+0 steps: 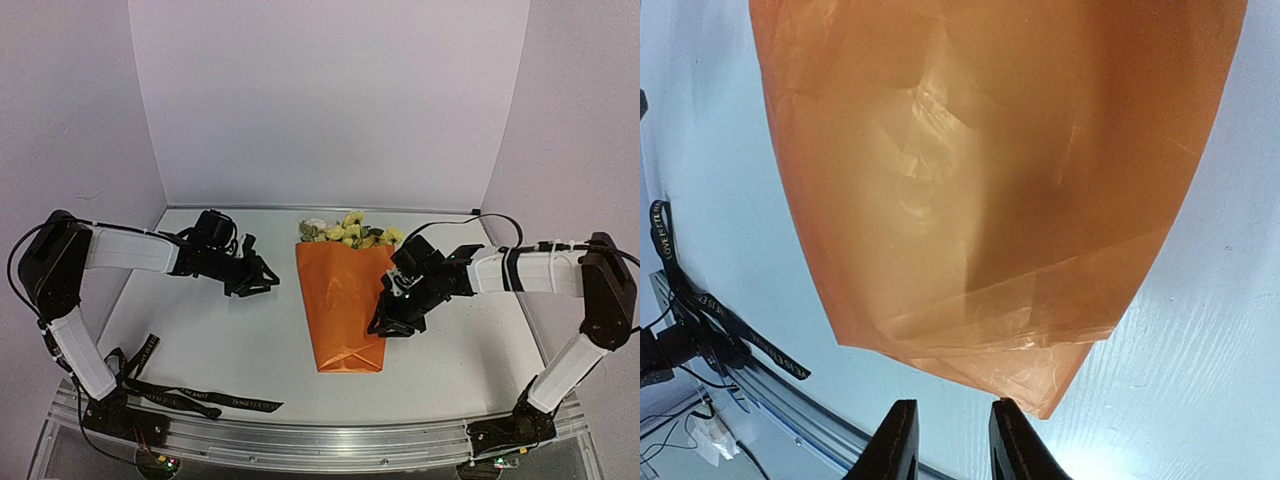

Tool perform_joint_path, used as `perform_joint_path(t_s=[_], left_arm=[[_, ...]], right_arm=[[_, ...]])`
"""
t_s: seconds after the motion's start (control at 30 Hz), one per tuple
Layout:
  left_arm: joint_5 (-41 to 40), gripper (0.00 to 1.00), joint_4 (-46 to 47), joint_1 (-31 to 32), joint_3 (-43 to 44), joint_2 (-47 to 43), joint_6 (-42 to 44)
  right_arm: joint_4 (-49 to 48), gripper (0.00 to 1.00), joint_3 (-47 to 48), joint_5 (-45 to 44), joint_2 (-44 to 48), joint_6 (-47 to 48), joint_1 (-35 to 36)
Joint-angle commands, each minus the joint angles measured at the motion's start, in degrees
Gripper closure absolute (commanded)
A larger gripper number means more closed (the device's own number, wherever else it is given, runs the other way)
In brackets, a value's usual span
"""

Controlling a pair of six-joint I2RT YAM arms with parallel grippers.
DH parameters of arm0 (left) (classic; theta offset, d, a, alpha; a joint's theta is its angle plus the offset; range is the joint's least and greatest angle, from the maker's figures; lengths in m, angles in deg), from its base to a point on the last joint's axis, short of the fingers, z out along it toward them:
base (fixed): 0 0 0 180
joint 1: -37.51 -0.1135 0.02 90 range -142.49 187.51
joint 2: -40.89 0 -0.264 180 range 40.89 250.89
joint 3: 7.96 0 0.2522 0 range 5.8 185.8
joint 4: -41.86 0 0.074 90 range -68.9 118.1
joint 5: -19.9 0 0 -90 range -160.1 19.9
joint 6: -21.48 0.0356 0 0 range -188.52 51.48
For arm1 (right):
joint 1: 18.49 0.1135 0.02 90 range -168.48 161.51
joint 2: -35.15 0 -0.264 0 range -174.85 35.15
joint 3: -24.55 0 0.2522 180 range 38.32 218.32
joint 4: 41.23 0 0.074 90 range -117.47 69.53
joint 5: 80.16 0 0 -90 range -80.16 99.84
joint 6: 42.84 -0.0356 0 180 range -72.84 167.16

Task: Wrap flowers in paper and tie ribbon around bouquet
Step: Press the fold line of the folded bouquet.

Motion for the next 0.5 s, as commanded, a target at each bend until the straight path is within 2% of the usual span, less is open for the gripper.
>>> perform_joint_path(t_s=[0.0,0.07,0.17,0.3,0.4,0.47], left_arm=[[-14.99,0.64,-8.84,-0.26,-4.18,-10.20,-5.55],[-22.88,0.62,-15.52,-0.22,-7.53,-15.83,-10.24],[-35.23,0.54,-26.28,-0.24,-12.56,-24.46,-17.59],[-47.59,0.44,-40.69,-0.21,-16.64,-33.19,-28.05],[-53.13,0.37,-48.04,-0.30,-20.43,-37.99,-36.39],[-55.45,0.35,-48.68,-0.72,-22.51,-39.93,-38.50]], right_arm=[[3.19,0.68,3.20,-1.54,2.51,3.38,1.18],[3.73,0.65,2.80,-2.62,4.06,5.39,2.16],[3.87,0.62,1.87,-4.44,5.85,8.21,3.77],[3.87,0.58,0.77,-5.57,7.76,10.43,5.48],[3.86,0.55,-0.17,-5.08,8.57,9.43,5.53],[3.74,0.55,-0.63,-4.32,8.82,9.45,5.53]])
